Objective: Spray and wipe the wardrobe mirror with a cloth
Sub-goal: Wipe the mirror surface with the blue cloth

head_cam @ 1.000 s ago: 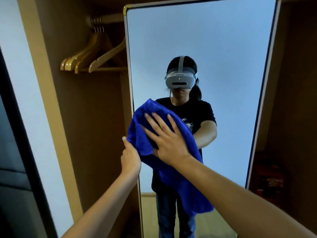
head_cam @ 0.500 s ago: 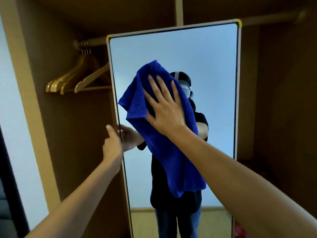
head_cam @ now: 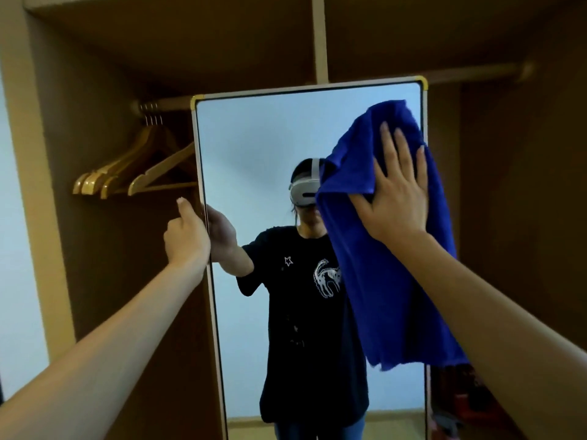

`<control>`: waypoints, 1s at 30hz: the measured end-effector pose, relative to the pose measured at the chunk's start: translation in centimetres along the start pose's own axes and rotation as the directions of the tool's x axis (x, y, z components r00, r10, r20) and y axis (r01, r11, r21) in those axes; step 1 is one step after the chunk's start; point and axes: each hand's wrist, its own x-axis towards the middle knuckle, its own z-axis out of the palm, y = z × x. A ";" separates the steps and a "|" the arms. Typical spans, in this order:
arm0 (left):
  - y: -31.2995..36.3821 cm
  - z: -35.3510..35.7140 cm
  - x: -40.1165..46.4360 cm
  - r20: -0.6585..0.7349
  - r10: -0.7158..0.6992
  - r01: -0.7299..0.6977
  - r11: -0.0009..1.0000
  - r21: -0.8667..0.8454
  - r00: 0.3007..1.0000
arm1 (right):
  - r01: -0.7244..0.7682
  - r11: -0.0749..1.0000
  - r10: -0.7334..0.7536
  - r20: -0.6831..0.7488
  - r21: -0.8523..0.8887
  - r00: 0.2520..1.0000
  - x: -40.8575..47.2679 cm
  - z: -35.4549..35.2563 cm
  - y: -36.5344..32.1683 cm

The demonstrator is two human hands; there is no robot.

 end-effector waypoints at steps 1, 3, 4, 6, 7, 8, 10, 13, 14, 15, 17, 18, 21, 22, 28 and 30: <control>0.1 0.0 0.0 0.002 0.012 -0.012 1.000 0.002 1.000 | -0.025 1.000 0.025 -0.007 0.010 1.000 0.5 -0.1 0.1; 0.0 -0.2 -0.1 0.009 0.038 -0.039 0.999 0.024 0.999 | -0.068 0.997 0.069 -0.018 0.040 0.997 1.7 -0.3 -0.1; -0.1 -0.3 -0.1 0.014 0.047 -0.047 0.998 0.031 0.999 | -0.080 0.995 0.082 -0.021 0.052 0.996 2.4 -0.3 -0.5; -0.3 -0.3 -0.3 0.027 0.052 -0.053 0.998 0.041 0.998 | -0.087 0.995 0.088 -0.021 0.058 0.996 3.5 -0.3 -1.4; -0.3 -0.3 -0.3 0.030 0.058 -0.059 0.997 0.048 0.998 | -0.083 0.995 0.084 -0.018 0.061 0.996 4.0 -0.3 -2.0; -0.3 -0.3 -0.3 0.033 0.064 -0.065 0.996 0.054 0.997 | -0.076 0.995 0.078 -0.015 0.063 0.997 4.3 -0.2 -2.6; -0.3 -0.2 -0.3 0.034 0.068 -0.070 0.996 0.060 0.997 | -0.057 0.997 0.058 -0.008 0.053 0.998 4.8 0.0 -4.1; -0.3 -0.1 -0.2 0.028 0.056 -0.058 0.996 0.066 0.998 | 0.002 1.000 -0.002 0.007 0.008 1.000 5.4 0.4 -6.8; -0.2 -0.1 -0.2 0.026 0.053 -0.055 0.996 0.069 0.998 | 0.030 1.000 -0.030 0.015 0.001 0.999 5.6 0.5 -7.8; -0.3 0.0 -0.2 0.025 0.050 -0.052 0.996 0.067 0.998 | 0.060 0.998 -0.060 0.024 -0.001 0.998 5.9 0.7 -8.8; -0.5 0.0 0.0 0.036 0.040 -0.041 0.998 0.040 0.999 | 0.123 0.992 -0.123 0.048 0.003 0.991 6.4 1.1 -11.0; -0.5 -0.1 -0.1 0.037 0.035 -0.036 0.999 0.025 0.999 | 0.155 0.988 -0.155 0.059 0.008 0.986 6.7 1.3 -12.1; -0.7 -0.2 0.2 0.031 0.051 -0.052 0.998 0.031 0.998 | 0.217 0.975 -0.220 0.063 0.044 0.973 7.0 1.9 -14.9; -0.8 -0.1 0.2 0.029 0.067 -0.068 0.997 0.042 0.997 | 0.228 0.972 -0.231 0.058 0.056 0.971 7.0 2.1 -15.5; -0.7 -0.2 -0.9 0.001 0.097 -0.097 0.995 0.006 0.995 | 0.333 0.942 -0.336 0.059 0.049 0.940 4.6 3.0 -16.2; -0.8 -0.3 -1.0 -0.009 0.134 -0.134 0.991 0.032 0.991 | 0.389 0.920 -0.391 0.072 0.047 0.917 2.6 3.2 -15.6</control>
